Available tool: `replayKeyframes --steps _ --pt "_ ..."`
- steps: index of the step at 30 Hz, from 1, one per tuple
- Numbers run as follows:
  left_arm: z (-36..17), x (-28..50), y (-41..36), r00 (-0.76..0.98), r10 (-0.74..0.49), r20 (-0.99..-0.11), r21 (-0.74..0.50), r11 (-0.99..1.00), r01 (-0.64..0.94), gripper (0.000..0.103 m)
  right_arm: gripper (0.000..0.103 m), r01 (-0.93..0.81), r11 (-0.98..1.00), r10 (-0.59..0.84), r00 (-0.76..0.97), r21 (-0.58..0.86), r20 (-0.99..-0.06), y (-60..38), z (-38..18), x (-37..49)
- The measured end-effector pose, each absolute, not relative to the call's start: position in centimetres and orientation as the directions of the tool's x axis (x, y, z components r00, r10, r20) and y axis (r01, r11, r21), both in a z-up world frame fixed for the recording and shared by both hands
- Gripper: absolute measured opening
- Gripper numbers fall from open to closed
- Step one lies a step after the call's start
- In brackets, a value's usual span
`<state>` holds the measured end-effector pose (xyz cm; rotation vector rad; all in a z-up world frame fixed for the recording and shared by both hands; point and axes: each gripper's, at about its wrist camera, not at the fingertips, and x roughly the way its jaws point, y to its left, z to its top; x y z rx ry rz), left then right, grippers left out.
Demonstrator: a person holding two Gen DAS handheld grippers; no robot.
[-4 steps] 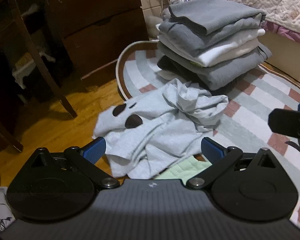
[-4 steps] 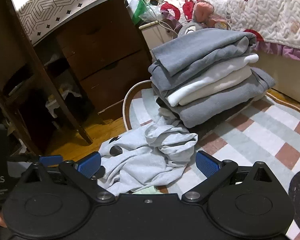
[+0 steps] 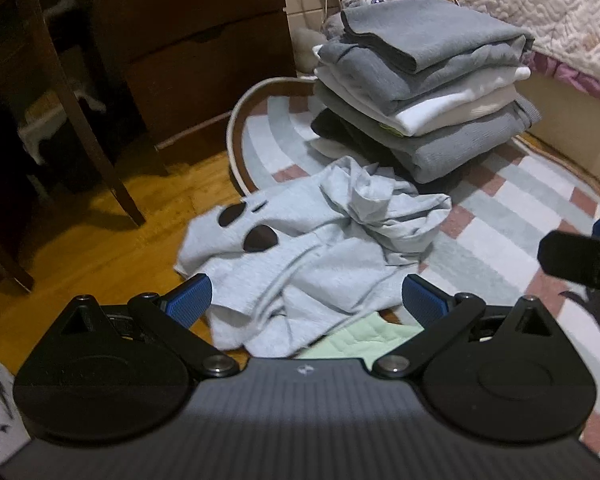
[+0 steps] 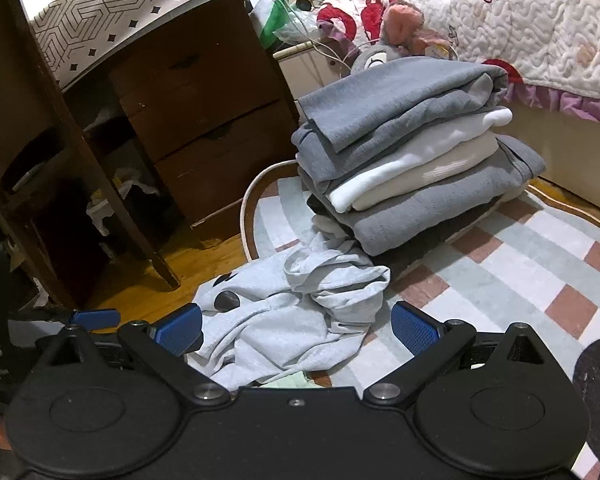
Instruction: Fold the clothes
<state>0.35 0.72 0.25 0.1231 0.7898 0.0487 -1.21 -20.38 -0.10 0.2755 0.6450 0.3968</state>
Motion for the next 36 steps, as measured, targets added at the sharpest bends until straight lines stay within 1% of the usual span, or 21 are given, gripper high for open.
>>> replayKeyframes --steps 5,9,12,16,21,30,36 --pt "0.5 0.7 1.5 0.68 0.032 -0.733 0.051 0.999 0.008 0.103 0.102 -0.275 0.889 0.441 0.728 0.366 -0.525 -20.4 -0.1 -1.2" --pt "0.2 0.6 1.6 0.692 0.027 -0.721 0.023 1.0 -0.015 0.102 0.102 -0.271 0.893 0.436 0.724 0.361 -0.535 -20.3 -0.6 -1.2" --pt "0.2 0.8 1.7 0.691 0.038 -0.722 0.033 0.999 -0.021 0.102 0.102 -0.248 0.891 0.435 0.704 0.38 -0.561 -20.2 -1.2 -0.5" --pt "-0.1 1.0 1.9 0.679 0.04 -0.733 0.032 0.999 -0.025 0.103 0.102 -0.228 0.86 0.476 0.68 0.456 -0.558 -20.8 -1.7 -0.3" --pt "-0.4 1.2 1.8 0.66 0.046 -0.75 0.039 0.999 -0.025 0.103 0.102 -0.218 0.863 0.471 0.677 0.457 -0.566 -20.8 -1.7 -0.3" --pt "-0.5 1.4 1.1 0.658 0.062 -0.75 0.057 0.998 -0.03 0.103 0.102 -0.219 0.857 0.479 0.676 0.467 -0.561 -21.2 -1.4 -0.4" --pt "-0.3 1.2 -0.1 0.662 0.058 -0.748 0.07 0.998 -0.009 0.103 0.102 -0.199 0.843 0.485 0.684 0.501 -0.545 -21.3 -1.1 -0.2"
